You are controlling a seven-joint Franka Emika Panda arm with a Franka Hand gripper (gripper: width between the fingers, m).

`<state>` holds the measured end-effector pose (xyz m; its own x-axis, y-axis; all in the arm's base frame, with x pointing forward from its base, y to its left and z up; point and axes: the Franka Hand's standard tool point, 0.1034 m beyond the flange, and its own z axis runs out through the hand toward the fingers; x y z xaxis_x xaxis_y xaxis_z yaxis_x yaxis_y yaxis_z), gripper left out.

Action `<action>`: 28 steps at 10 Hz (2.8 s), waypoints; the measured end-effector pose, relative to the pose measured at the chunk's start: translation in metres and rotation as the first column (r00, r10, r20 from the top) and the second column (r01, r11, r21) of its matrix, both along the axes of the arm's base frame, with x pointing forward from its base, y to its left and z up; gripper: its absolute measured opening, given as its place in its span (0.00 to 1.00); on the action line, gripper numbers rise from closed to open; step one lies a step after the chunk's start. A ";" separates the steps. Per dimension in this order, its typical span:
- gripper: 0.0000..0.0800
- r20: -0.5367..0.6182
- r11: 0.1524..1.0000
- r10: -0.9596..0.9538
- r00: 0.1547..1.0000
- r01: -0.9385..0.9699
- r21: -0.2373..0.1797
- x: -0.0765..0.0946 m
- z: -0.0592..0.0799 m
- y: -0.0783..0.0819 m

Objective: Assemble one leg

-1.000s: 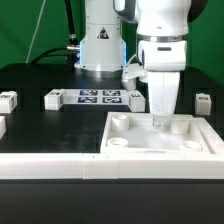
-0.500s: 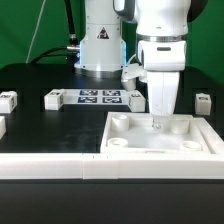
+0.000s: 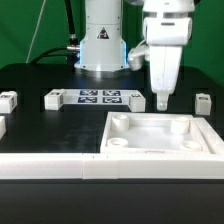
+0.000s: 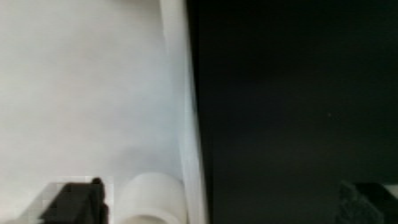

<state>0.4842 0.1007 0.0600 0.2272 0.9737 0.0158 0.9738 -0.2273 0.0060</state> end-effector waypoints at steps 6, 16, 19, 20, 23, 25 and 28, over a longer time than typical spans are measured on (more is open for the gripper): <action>0.81 -0.007 0.950 -0.311 0.950 0.311 0.005 -0.002 0.001 0.003; 0.81 -0.118 -0.044 -0.992 -0.050 0.998 -0.047 -0.060 -0.008 0.087; 0.81 -0.112 -0.002 -0.994 -0.011 0.997 -0.081 -0.063 -0.010 0.083; 0.81 -0.105 0.014 -0.994 0.000 0.992 -0.128 -0.070 -0.014 0.082; 0.81 -0.127 0.039 -0.992 -0.013 0.915 -0.400 -0.080 -0.015 0.095; 0.81 -0.165 0.080 -0.986 -0.008 0.854 -0.515 -0.078 -0.017 0.095; 0.81 -0.188 0.109 -0.982 -0.016 0.766 -0.633 -0.082 -0.031 0.095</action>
Offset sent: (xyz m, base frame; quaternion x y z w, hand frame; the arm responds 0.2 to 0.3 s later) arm 0.0000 0.0000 0.0000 0.0000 0.0000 0.0799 0.9968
